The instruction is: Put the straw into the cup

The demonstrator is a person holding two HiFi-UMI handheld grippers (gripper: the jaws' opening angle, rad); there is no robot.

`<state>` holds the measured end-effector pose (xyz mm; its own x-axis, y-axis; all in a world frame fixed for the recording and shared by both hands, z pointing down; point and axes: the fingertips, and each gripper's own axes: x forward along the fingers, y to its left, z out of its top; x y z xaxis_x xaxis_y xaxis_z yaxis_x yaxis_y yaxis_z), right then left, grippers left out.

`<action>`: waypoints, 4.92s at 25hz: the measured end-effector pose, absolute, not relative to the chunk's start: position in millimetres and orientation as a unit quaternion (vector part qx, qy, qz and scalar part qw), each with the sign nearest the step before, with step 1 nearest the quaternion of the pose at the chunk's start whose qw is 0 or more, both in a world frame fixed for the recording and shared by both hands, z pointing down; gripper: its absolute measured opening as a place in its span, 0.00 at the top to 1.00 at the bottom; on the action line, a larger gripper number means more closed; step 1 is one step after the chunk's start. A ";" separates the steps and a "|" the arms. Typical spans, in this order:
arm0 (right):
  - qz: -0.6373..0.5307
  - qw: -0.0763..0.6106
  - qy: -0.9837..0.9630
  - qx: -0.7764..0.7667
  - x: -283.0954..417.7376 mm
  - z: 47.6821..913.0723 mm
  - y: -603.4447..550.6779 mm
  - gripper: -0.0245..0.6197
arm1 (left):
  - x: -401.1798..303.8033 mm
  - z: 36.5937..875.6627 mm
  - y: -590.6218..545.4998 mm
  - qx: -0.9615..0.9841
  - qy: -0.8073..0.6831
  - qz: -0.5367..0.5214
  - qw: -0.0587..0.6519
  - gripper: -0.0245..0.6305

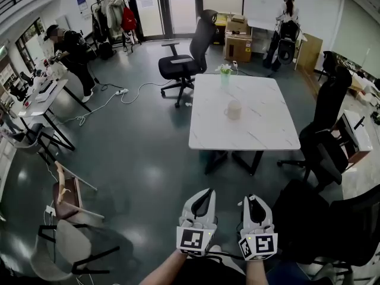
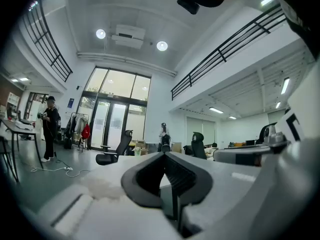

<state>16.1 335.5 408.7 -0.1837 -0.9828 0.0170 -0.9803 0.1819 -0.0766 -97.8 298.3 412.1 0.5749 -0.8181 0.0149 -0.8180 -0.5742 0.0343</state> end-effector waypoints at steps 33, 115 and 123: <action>-0.006 0.081 0.779 -0.622 111.4 367.5 344.8 0.90 | -31.9 392.2 288.0 0.868 -0.495 -0.017 0.017 0.96; -0.115 0.008 0.756 -0.644 149.8 460.7 -209.9 0.89 | 46.5 525.5 -196.2 0.909 -0.363 0.153 0.135 0.96; -0.135 -0.001 0.761 -0.635 154.6 486.9 -225.5 0.89 | 51.2 548.0 -197.0 0.902 -0.362 0.179 0.153 0.96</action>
